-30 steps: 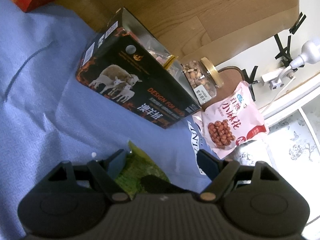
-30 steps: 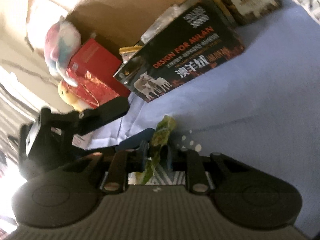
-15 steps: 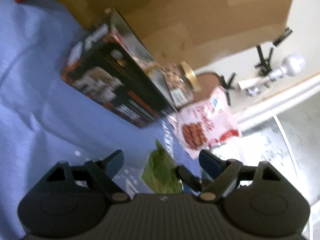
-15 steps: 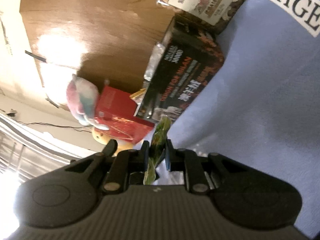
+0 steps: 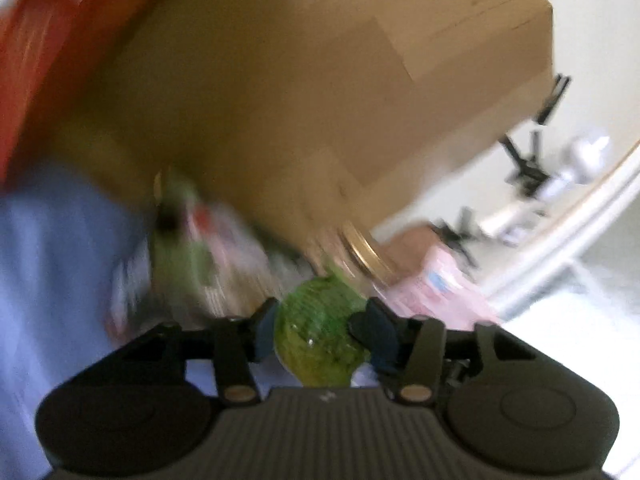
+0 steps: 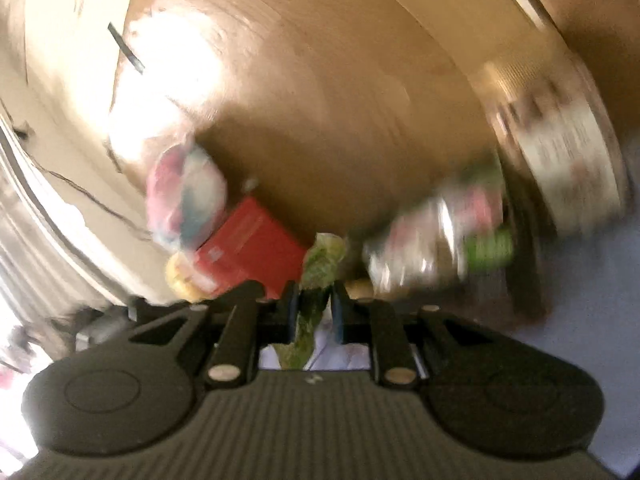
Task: Organize snacks
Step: 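Lift the green packet over the black tin and release it, then lower the left tool onto the red-orange snack packet and close on it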
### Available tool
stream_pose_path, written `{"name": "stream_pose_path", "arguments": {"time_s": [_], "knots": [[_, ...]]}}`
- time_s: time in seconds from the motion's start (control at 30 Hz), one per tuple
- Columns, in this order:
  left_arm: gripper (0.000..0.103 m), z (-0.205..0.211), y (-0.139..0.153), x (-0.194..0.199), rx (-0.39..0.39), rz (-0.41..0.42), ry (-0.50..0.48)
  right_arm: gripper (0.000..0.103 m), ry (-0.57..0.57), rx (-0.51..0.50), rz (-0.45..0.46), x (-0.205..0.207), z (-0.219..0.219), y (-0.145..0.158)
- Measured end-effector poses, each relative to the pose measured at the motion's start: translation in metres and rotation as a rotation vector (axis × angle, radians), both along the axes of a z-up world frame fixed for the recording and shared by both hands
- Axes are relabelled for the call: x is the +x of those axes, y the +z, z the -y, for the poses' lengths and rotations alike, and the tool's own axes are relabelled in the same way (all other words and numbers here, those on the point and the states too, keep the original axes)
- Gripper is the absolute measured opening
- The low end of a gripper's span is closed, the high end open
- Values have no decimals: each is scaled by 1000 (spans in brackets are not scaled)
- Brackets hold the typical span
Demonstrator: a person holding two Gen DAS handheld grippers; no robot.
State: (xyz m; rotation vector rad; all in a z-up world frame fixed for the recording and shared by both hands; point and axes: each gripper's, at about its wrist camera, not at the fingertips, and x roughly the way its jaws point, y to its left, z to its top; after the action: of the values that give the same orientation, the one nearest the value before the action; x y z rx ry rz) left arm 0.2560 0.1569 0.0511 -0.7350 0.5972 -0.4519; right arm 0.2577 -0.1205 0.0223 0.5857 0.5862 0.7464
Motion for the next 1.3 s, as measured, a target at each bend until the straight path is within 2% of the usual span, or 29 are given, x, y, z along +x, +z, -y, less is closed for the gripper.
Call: {"name": "stream_pose_path", "arguments": {"time_s": [0.03,0.1,0.13,0.17,0.2,0.27,0.37,0.43,0.5,0.63,0.73,0.83,0.87,1.03,1.13,1.3], "knots": [[61,2,1,10,55,-12,42,22,-30,-59,48,8,-11,2],[62,6,-2,28,140,-63,107,36,-75,-248,141,20,-38,1],[62,7,-3,31,154,-64,117,45,-93,-337,170,24,-49,-3],[62,8,-2,28,160,-49,119,46,-109,-375,180,25,-52,-5],[61,8,-1,22,166,-21,117,46,-118,-370,182,24,-48,-7],[64,10,5,5,207,41,122,46,-127,-277,172,15,-27,-10],[64,13,6,-22,249,59,91,46,-138,-211,133,-6,7,-14],[64,17,2,-39,267,45,36,46,-103,-177,94,-27,28,-21],[64,25,-6,-63,305,30,-32,46,-16,-165,43,-52,41,-32],[65,39,-29,-103,381,-48,-145,46,132,-169,-132,-104,59,-60],[65,46,-49,-128,399,-113,-194,46,186,-166,-228,-138,71,-76],[65,45,-61,-146,422,-150,-185,46,169,-217,-219,-160,75,-80],[65,46,-62,-148,438,-151,-172,46,169,-202,-215,-169,77,-79],[68,53,-57,-165,524,-124,-61,45,132,-79,-235,-162,83,-92],[68,59,-57,-170,569,-111,0,41,114,-51,-186,-167,86,-95],[68,62,-64,-176,601,-130,43,42,103,-102,-107,-178,80,-92]]}}
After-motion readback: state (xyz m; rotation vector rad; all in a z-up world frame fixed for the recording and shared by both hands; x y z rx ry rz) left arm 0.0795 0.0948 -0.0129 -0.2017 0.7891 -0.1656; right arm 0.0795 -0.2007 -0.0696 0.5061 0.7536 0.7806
